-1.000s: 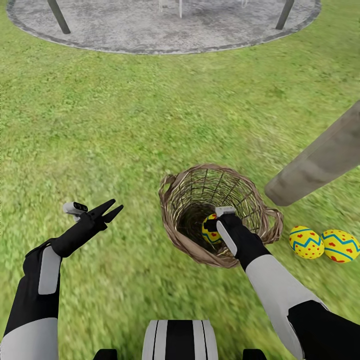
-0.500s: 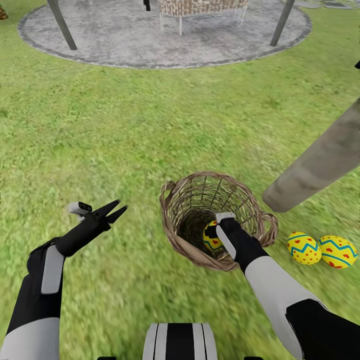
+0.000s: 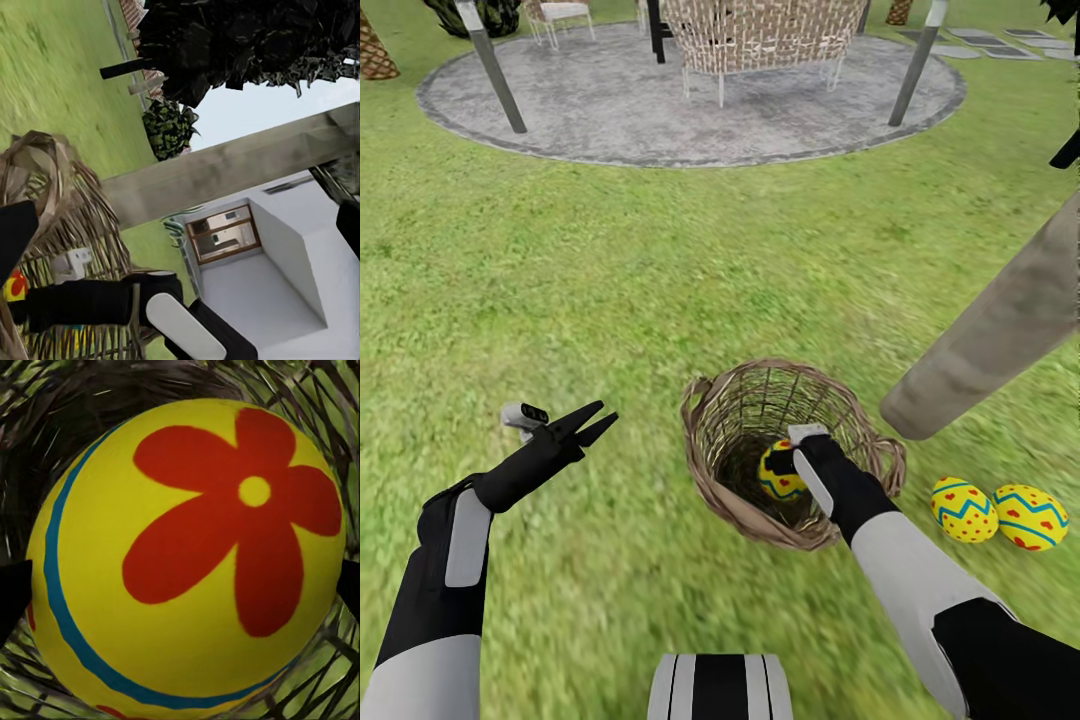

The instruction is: Take the three Easter eggs out of the wicker basket on the lawn in the garden, then place them on the lawn next to a single tree (choose any tree) so that all three eggs are next to the same tree and none are left in the basket.

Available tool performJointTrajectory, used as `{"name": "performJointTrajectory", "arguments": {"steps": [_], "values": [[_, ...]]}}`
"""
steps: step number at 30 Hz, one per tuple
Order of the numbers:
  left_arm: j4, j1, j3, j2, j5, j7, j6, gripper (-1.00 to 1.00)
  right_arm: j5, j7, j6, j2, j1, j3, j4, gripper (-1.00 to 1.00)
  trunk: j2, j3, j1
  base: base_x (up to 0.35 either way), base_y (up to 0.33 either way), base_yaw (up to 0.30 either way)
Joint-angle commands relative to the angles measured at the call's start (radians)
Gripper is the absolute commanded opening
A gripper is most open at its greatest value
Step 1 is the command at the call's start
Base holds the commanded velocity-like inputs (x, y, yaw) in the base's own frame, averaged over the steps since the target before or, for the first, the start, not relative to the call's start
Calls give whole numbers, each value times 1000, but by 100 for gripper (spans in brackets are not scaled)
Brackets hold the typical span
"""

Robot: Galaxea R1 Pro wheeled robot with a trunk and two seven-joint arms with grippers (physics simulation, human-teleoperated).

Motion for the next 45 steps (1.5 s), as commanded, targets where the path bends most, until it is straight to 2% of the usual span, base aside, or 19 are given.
{"name": "performJointTrajectory", "arguments": {"steps": [1, 4, 8, 11, 14, 18, 23, 29, 31, 33, 36, 38, 41, 42, 44, 45], "values": [[0, -1, 2, 0, 0, -2, 6, 100, -10, 5, 3, -2, -1, 3, -2, -100, 0, 3, -1, 0, 0, 0], [0, -1, 2, 1, -1, -2, 6, 100, -10, 58, 5, -3, -1, 1, -28, -100, 1, 15, -2, 0, 0, 0], [0, -1, 1, 1, -1, -2, 6, 100, -11, 63, 9, -3, -2, 5, -94, -100, 2, 30, -4, 0, 0, 0], [0, -1, -22, 2, -1, -2, 6, 100, -10, 63, 10, -3, -1, 6, -99, -100, 2, 42, -5, 0, 0, 0], [0, -1, -32, 2, -3, -1, 6, 100, -9, 62, 92, -6, -2, 2, -100, -100, 3, 54, -6, 0, 0, 0], [0, -1, -32, 2, -3, -1, 6, 100, -10, 62, 122, -19, -1, 1, -100, -100, 4, 69, -8, 0, 0, 0], [0, -1, -32, 3, -1, -1, 6, 100, -17, 83, 170, -60, -1, -1, -128, -100, 5, 88, -10, -136, 0, 0], [0, -2, -34, -1, -3, 16, 7, 100, -19, 185, 174, -94, 1, -2, -138, -100, 7, 112, -13, -21, 0, 0], [0, -2, -51, -2, -3, 49, 7, 100, -18, 248, 173, -106, 1, -2, -138, -100, 7, 119, -14, 0, 0, 0], [0, -2, -57, -3, -3, 58, 6, 100, -18, 305, 173, -120, 1, -2, -137, -100, 8, 127, -15, 0, 0, 0], [1, -2, -68, -10, -3, 60, 5, 100, -18, 324, 174, -138, 1, -3, -140, -100, 8, 139, -16, 0, 0, 0], [1, -2, -75, -11, -3, 61, 5, 100, -17, 374, 175, -151, 1, -2, -147, -100, 9, 146, -17, 0, 0, 0], [1, -2, -76, -10, -3, 60, 6, 100, -18, 461, 176, -199, 1, -4, -156, -100, 9, 158, -19, 0, 0, 0], [0, -2, -76, -10, -3, 61, 6, 100, -22, 492, 176, -212, 1, -8, -176, -100, 10, 162, -19, 0, 0, 0], [0, -2, -76, -10, -3, 61, 6, 100, -25, 625, 176, -249, 2, -37, -207, -100, 10, 170, -20, 0, 0, 0], [1, -2, -76, -10, -3, 61, 6, 100, -25, 748, 175, -276, 3, -61, -212, -100, 10, 173, -20, 0, 0, 0]]}}
